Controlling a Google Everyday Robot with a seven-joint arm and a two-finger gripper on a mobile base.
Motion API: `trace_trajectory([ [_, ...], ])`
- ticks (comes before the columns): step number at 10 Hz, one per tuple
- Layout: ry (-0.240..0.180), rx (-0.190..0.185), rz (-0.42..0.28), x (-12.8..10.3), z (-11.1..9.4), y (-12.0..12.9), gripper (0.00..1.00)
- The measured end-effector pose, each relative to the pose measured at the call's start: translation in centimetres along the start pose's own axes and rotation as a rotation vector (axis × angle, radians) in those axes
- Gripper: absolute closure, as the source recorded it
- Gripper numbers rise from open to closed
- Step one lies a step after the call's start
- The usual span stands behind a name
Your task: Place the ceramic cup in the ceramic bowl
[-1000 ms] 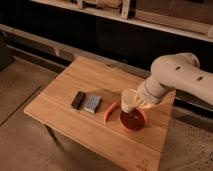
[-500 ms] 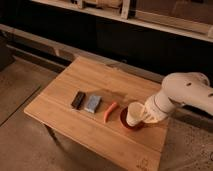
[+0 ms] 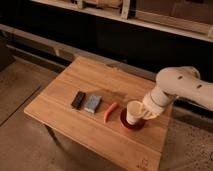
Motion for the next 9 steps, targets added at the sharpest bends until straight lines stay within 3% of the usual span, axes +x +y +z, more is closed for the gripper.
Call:
trace_trajectory([
  [4, 0.033, 0.016, -0.027, -0.8, 2.0, 1.5, 1.00],
  [9, 0.035, 0.034, -0.012, -1.0, 2.0, 1.0, 1.00],
])
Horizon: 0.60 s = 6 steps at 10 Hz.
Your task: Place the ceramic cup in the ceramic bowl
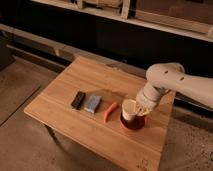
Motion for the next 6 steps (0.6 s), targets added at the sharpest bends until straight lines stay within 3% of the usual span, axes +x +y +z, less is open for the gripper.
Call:
trace_trajectory([
  [6, 0.021, 0.010, 0.009, 0.42, 0.99, -0.17, 1.00],
])
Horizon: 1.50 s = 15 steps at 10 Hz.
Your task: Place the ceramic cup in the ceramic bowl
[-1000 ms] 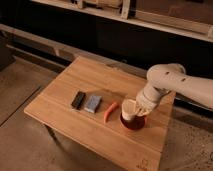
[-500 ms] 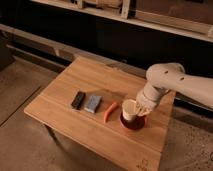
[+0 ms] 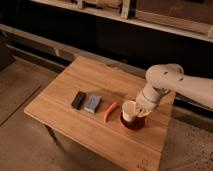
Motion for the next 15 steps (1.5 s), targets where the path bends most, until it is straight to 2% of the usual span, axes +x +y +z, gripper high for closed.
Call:
trace_trajectory([
  [3, 0.009, 0.000, 0.005, 0.1, 0.4, -0.1, 1.00],
  [6, 0.013, -0.001, 0.008, 0.1, 0.6, -0.3, 0.80],
  [8, 0.017, -0.003, 0.012, 0.2, 0.8, -0.5, 0.76],
  [9, 0.020, -0.005, 0.016, 0.2, 1.0, -0.7, 0.63],
  [11, 0.024, -0.007, 0.019, 0.2, 1.2, -0.8, 0.52],
  [15, 0.026, -0.009, 0.018, 0.3, 1.2, -0.7, 0.52],
])
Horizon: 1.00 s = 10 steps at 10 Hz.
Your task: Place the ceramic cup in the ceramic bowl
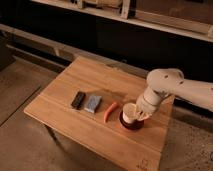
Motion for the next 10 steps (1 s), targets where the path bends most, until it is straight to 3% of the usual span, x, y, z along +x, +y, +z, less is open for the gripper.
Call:
trace_trajectory([
  [6, -0.056, 0.009, -0.034, -0.3, -3.0, 1.3, 0.52],
  [10, -0.145, 0.044, -0.101, -0.6, -7.9, 4.6, 0.52],
])
